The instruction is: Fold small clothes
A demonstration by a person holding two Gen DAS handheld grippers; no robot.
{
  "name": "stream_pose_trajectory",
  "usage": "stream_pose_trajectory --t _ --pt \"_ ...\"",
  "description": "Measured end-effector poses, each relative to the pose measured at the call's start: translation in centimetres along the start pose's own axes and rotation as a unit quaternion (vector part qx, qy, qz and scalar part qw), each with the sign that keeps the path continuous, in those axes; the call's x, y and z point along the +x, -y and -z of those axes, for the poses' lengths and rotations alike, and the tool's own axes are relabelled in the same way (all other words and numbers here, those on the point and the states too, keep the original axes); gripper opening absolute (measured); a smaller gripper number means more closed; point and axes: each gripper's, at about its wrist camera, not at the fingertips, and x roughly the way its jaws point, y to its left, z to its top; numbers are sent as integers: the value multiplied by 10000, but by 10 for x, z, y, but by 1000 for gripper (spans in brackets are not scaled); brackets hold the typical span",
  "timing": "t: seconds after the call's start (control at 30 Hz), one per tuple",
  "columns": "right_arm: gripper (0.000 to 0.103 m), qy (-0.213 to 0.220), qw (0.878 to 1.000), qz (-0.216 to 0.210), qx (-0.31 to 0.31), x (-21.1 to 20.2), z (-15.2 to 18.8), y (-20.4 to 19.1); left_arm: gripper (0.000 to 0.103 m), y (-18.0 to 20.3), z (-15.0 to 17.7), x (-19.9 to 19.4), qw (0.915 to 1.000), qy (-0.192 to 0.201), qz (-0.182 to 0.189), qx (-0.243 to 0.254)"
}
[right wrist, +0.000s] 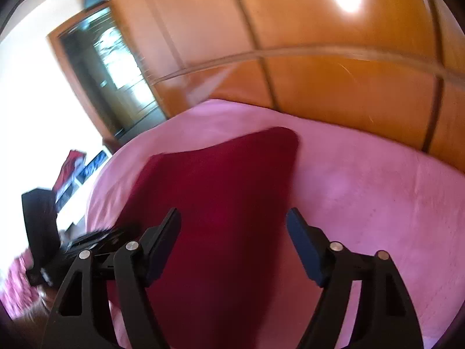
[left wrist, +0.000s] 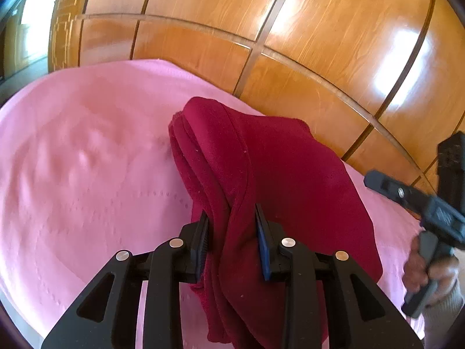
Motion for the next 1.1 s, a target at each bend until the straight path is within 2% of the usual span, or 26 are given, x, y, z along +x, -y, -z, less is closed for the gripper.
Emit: stream_pose_trajectory --t 0.07,0.13,0.2,0.23,0.33,0.43,0.6,0.67,0.73,0.83,1.0,1.1 --pt "70 -139 9996 62 -239 14 4 -16 29 -7 6 4 9998 -53 -182 -5" --pt "70 -495 9974 310 -431 45 15 -25 35 -19 13 12 9994 -145 -278 -143" --pt "71 -692 9958 436 -418 69 23 -21 59 -34 19 20 9983 -68 -428 -394" --pt "72 -605 9969 395 -306 75 25 -16 62 -39 19 20 9977 -52 -405 -533" --pt "72 -589 9973 407 -149 74 17 -20 63 -40 18 16 9964 -48 -438 -730" --pt "77 -453 9972 511 -301 55 26 -36 63 -25 17 -2 9944 106 -860 -607" --pt "84 -171 9981 581 -142 24 37 -40 69 -8 28 -36 9891 386 -1290 -603" --pt "86 -66 9973 732 -69 10 43 -42 69 -3 36 -48 9869 476 -1422 -594" --pt "88 -1 9958 918 -1 -4 52 -44 75 2 41 -56 9855 507 -1522 -555" --pt "90 76 9928 1199 39 -13 66 -48 76 12 52 -66 9841 559 -1634 -424" --pt "93 151 9877 1557 -8 -30 82 -55 85 27 72 -79 9811 588 -1826 -265" --pt "96 214 9846 1734 -98 -32 87 -60 86 32 80 -83 9799 605 -1892 -205"
